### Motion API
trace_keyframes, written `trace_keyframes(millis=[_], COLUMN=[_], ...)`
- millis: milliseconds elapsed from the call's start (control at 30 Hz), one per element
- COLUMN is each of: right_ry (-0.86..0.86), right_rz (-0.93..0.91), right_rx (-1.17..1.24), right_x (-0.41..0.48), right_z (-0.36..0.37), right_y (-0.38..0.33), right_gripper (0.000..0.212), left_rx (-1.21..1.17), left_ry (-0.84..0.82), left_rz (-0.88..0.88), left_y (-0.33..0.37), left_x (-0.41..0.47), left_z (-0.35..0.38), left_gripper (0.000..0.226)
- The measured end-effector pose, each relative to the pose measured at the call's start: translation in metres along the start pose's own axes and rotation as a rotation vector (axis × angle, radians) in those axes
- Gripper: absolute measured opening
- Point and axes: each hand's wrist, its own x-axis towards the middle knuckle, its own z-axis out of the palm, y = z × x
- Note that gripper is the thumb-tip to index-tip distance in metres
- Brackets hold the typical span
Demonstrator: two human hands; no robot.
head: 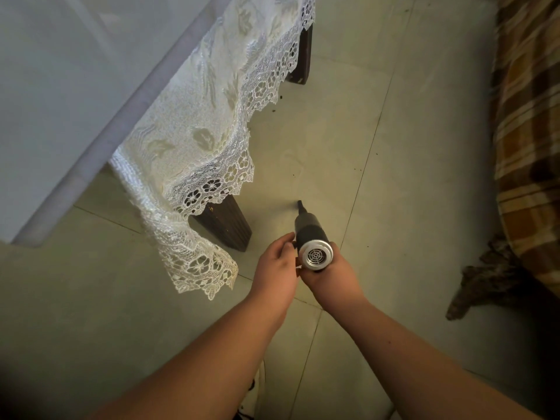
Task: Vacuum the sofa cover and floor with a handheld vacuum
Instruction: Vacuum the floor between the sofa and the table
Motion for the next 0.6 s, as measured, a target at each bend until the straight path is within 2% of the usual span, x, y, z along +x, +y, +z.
trace_keyframes(millis=[167,433,600], right_ry=[0.022,-0.204,-0.237], right_rz=[0.055,-0.054,-0.053], right_rx=[0.025,-0.048,-0.042], right_x=[0.003,-0.018,-0.019], right_z=[-0.012,0.024,0.032], right_y=[0.004,-0.012,-0.016], right_gripper=[0.030,0.041,0.049], left_rx=[0.086,0.113,0.112], left_ry=[-0.069,0.156,0.145], left_rz=[-0.010,-0.096,-0.082], left_y=[-0.003,-0.015,-0.020], left_x=[-0.007,-0.032,-0.035], left_z=[0.006,-0.026,-0.034], left_gripper=[0.036,0.041,0.047])
